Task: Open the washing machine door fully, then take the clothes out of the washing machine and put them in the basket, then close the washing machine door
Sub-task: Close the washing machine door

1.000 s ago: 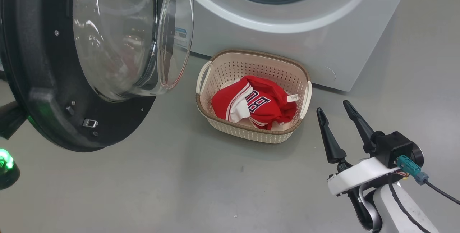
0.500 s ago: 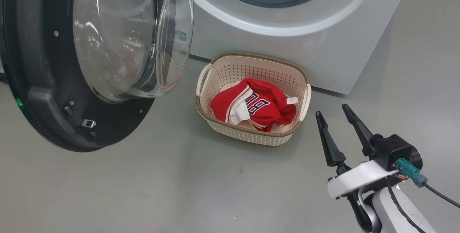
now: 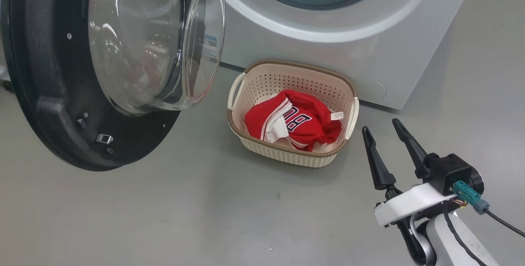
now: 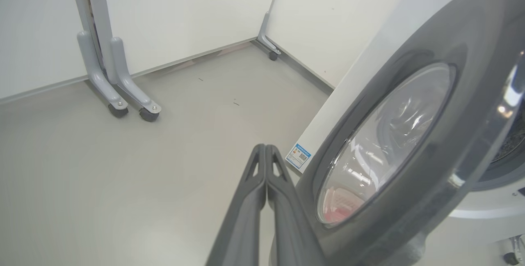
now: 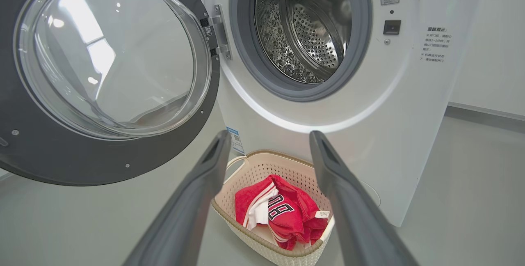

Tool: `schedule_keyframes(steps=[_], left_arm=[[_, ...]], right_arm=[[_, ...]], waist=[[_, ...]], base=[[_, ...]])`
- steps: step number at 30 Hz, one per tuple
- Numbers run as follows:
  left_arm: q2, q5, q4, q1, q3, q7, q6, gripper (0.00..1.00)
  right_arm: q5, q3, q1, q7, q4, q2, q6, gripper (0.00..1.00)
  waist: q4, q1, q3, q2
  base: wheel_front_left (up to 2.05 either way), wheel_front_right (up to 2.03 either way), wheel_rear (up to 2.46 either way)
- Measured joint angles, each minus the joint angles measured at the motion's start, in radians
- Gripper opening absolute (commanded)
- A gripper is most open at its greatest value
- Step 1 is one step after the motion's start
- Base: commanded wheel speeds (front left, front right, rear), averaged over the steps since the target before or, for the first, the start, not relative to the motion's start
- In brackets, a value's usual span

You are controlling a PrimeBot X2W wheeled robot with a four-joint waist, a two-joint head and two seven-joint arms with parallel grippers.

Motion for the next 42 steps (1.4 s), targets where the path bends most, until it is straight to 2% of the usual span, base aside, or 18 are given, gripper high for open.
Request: schedule_keyframes(steps=[6, 14, 22, 23, 24, 25, 35, 42], left_arm=[[-0.003, 0.071, -0.065, 0.118, -0.099, -0.177, 0.0, 0.0], [-0.019, 0.16, -0.065, 0.249, -0.159, -0.428, 0.0, 0.0], [-0.041, 0.173, -0.058, 0.304, -0.176, -0.588, 0.0, 0.0], [-0.043, 0.175, -0.058, 0.309, -0.183, -0.609, 0.0, 0.29], [-0.043, 0.186, -0.058, 0.316, -0.193, -0.633, 0.0, 0.87], [-0.043, 0.204, -0.058, 0.322, -0.199, -0.656, 0.0, 1.0], [-0.041, 0.262, -0.008, 0.368, -0.244, -0.797, 0.0, 1.0], [-0.037, 0.277, 0.016, 0.373, -0.263, -0.813, 0.0, 1.0]], right_arm=[[0.0, 0.0, 0.001, 0.0, 0.0, 0.0, 0.0, 1.0], [0.0, -0.002, 0.006, 0.0, 0.0, 0.0, 0.0, 1.0], [0.0, -0.002, 0.019, 0.0, 0.001, 0.002, 0.0, 1.0], [0.0, -0.002, 0.019, 0.0, 0.001, 0.002, 0.0, 1.0], [0.0, -0.002, 0.019, 0.0, 0.001, 0.003, 0.0, 1.0], [0.0, -0.003, 0.019, 0.0, 0.001, 0.003, 0.0, 1.0], [0.0, -0.004, 0.019, 0.0, 0.002, 0.007, 0.0, 1.0], [0.0, -0.004, 0.019, 0.0, 0.002, 0.011, 0.0, 1.0]], waist=[[0.005, 0.0, -0.003, 0.0], [0.007, 0.0, -0.011, 0.0], [0.005, 0.0, -0.015, 0.0], [0.005, 0.0, -0.015, 0.0], [0.005, 0.0, -0.016, 0.0], [0.005, 0.0, -0.016, 0.0], [0.002, 0.0, -0.023, 0.0], [0.0, 0.0, -0.026, 0.0]], base=[[0.0, 0.0, 0.0], [0.0, 0.0, 0.0], [0.0, 0.0, 0.0], [0.0, 0.0, 0.0], [0.0, 0.0, 0.0], [0.0, 0.0, 0.0], [0.0, 0.0, 0.0], [0.0, 0.0, 0.0]])
